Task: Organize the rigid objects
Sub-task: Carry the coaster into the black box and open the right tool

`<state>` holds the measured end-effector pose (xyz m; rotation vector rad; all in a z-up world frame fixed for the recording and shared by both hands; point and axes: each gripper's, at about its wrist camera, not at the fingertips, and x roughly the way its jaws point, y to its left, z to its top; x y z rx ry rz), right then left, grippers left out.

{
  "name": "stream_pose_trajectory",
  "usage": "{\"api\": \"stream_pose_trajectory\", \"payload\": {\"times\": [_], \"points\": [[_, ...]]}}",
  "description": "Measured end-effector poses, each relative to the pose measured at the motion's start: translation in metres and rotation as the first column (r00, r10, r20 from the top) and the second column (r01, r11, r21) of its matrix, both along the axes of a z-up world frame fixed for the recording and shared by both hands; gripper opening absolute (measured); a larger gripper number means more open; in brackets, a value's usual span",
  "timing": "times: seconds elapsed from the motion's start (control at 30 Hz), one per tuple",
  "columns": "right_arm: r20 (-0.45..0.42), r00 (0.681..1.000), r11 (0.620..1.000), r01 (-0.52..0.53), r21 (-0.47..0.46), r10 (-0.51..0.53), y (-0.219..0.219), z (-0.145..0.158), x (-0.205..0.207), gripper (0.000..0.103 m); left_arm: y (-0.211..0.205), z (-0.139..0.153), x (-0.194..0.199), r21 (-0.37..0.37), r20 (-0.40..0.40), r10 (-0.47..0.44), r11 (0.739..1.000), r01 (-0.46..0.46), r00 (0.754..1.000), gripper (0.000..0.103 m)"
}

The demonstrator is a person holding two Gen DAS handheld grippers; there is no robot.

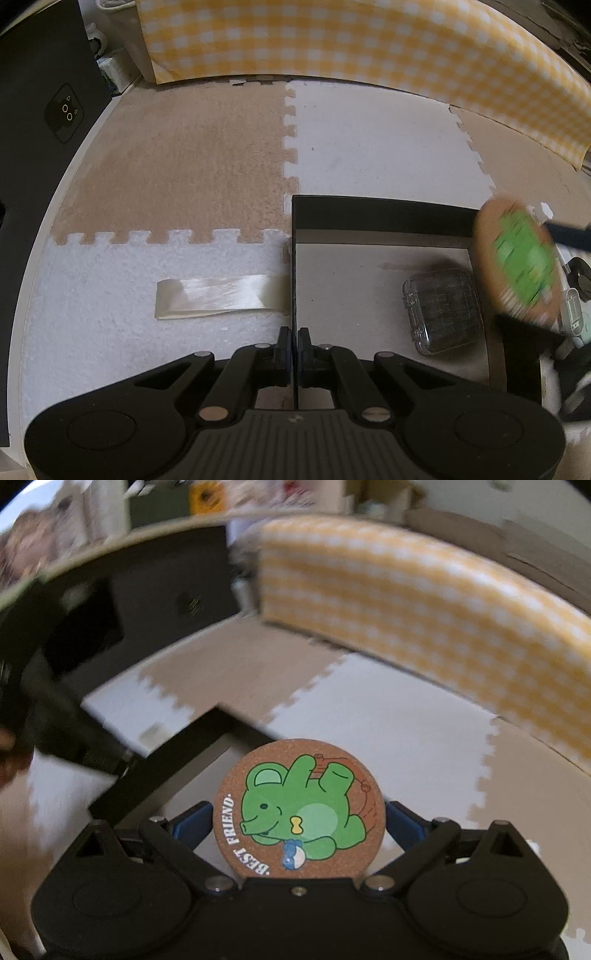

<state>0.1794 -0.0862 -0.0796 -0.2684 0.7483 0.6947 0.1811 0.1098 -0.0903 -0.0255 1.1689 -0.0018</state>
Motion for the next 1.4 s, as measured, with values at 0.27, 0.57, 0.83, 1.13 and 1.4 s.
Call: {"api": "stream_pose_trajectory", "payload": {"times": [0.27,0.57,0.83,1.13,1.4], "points": [[-0.046,0.994,0.993,-0.099,-0.067,0.097,0.05,-0.028,-0.015,0.1,0.0,-0.001,-0.001,0.004,0.001,-0.002,1.0,0.001,1.0,0.003],[-0.167,0.982,0.996,-0.089,-0.001,0.088,0.079,-0.046,-0.02,0.1,0.001,0.0,0.0,-0.007,-0.002,0.002,1.0,-0.002,1.0,0.002],[-0.311,0.95,0.994,-0.002,0.109,0.036,0.077,-0.054,-0.017,0.1,0.001,0.0,0.0,-0.007,-0.002,0.003,1.0,-0.003,1.0,0.002],[-0.386,0.922,0.989,0.046,0.14,0.011,0.068,-0.06,-0.009,0.101,0.001,0.001,0.0,-0.008,-0.002,0.003,1.0,-0.003,1.0,0.003],[-0.374,0.927,0.988,0.036,0.149,0.023,0.057,-0.043,-0.01,0.101,0.001,0.0,0.0,-0.007,-0.001,0.003,1.0,-0.003,1.0,0.003]]}}
